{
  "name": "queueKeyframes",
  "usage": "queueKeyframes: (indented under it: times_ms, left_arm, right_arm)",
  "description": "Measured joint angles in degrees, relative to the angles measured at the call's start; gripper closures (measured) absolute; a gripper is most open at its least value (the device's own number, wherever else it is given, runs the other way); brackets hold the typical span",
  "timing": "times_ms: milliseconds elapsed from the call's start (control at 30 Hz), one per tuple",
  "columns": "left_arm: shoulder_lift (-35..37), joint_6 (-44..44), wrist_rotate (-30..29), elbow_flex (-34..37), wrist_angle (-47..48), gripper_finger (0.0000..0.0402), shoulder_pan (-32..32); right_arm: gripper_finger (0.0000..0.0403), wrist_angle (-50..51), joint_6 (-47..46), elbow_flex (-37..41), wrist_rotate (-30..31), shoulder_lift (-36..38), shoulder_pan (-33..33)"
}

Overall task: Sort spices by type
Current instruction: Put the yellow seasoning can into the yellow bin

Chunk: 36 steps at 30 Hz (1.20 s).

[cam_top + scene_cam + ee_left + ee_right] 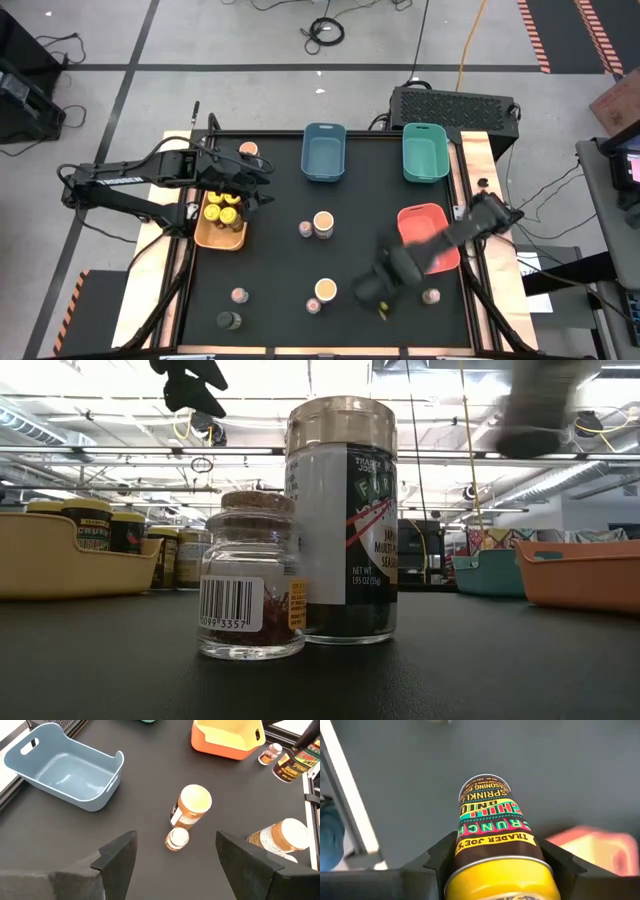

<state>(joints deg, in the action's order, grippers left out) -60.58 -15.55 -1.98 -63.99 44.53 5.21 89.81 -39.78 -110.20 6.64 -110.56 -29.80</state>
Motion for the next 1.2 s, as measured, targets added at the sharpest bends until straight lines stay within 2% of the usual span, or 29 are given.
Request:
queueKeyframes:
  times_ms: [267,467,567,767,900,1033,1200]
  left_arm:
    - [0.0,0.46,0.04,0.0,3.71,0.013,0.02]
    - [0.0,0.99,0.07,0.0,5.37,0.013,0.0]
    - [0.0,1.49,0.13,0.0,5.4,0.013,0.0]
    - [0.0,3.3,0.19,0.0,5.31,0.013,0.02]
    - [0.0,4.55,0.17,0.0,5.08,0.013,0.04]
    - [0.0,4.53,0.2,0.0,5.03,0.013,0.02]
    - [0.0,5.74,0.2,0.0,4.81,0.013,0.02]
  right_arm:
    - [0.0207,-1.61,20.58,-7.76,2.47,0.0,18.47]
    - [0.0207,-2.68,27.56,-8.14,-2.02,-1.01,31.75]
    - [0.0207,-2.74,31.19,-8.12,-2.5,-3.19,36.33]
    - [0.0206,-3.83,37.65,-8.12,-4.62,-8.59,41.04]
    - [0.0173,-4.16,41.51,-8.12,-8.55,-13.39,42.62]
    - [0.0149,-4.46,46.69,-8.07,-8.11,-17.19,42.62]
    - [0.015,-5.78,49.94,-8.07,-8.24,-19.52,42.48]
